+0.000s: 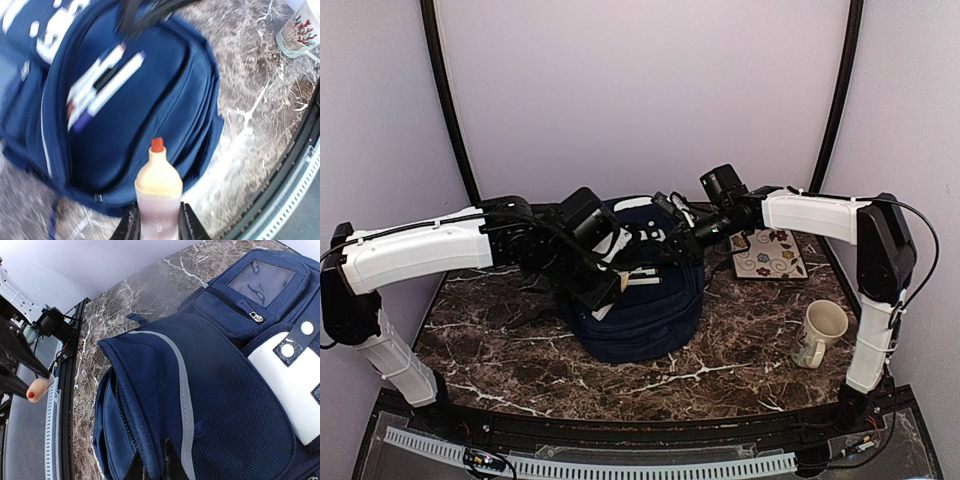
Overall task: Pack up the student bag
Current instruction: Place the pencil case in the upper front pocket of the bag.
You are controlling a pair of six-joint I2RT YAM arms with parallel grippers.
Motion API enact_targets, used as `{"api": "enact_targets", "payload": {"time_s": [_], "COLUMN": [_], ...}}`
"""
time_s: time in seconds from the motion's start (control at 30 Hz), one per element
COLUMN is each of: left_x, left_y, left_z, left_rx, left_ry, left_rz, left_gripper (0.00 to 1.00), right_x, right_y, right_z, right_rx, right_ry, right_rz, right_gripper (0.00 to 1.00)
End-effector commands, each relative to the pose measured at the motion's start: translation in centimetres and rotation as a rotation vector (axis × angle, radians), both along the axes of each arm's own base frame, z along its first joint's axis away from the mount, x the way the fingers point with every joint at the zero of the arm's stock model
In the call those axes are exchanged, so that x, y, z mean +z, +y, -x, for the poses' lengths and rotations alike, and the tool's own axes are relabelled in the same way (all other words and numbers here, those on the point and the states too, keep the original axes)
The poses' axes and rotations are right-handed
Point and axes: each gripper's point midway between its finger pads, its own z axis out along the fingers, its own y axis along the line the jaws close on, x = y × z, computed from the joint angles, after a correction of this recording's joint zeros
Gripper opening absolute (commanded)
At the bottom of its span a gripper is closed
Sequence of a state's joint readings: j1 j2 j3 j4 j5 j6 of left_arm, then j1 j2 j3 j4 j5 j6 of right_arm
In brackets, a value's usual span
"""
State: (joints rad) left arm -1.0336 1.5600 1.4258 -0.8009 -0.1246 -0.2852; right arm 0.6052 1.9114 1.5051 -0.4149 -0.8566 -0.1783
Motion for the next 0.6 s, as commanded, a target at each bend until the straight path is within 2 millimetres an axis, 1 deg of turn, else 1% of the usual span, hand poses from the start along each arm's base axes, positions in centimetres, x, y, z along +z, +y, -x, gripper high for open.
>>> {"api": "enact_targets", "payload": {"time_s": [0.0, 0.17, 0.27, 0.37, 0.43, 0.57], "left_x": [1.0, 0.2, -0.6, -2.5, -3.4, -4.6], "left_y": [-2.2, -4.1, -4.7, -4.7, -4.4, -4.2], "left_z": [-2.4, -4.1, -5.1, -6.0, -6.5, -7.3], "left_rx": [-0.115, -0.232, -0.281, -0.332, -0.35, -0.379], "left_ry": [-0.176, -0.29, -0.343, -0.386, -0.41, -0.448], "left_rz": [-0.089, -0.161, -0.242, -0.368, -0.44, -0.518], "left_gripper": [0.06, 0.06, 0.06, 0.06, 0.06, 0.06], "right_x": [2.3, 3.0, 3.3, 3.3, 3.3, 3.2], "right_y": [0.8, 0.8, 0.8, 0.8, 0.8, 0.8], "right_z": [0.3, 0.4, 0.4, 0.6, 0.6, 0.7], "right_rx": [0.042, 0.041, 0.04, 0.043, 0.044, 0.045], "right_ry": [-0.005, -0.012, -0.016, -0.011, -0.008, -0.006], "right_rz": [-0.08, -0.086, -0.09, -0.091, -0.09, -0.091], "right_gripper": [0.0, 0.0, 0.0, 0.0, 0.0, 0.0]}}
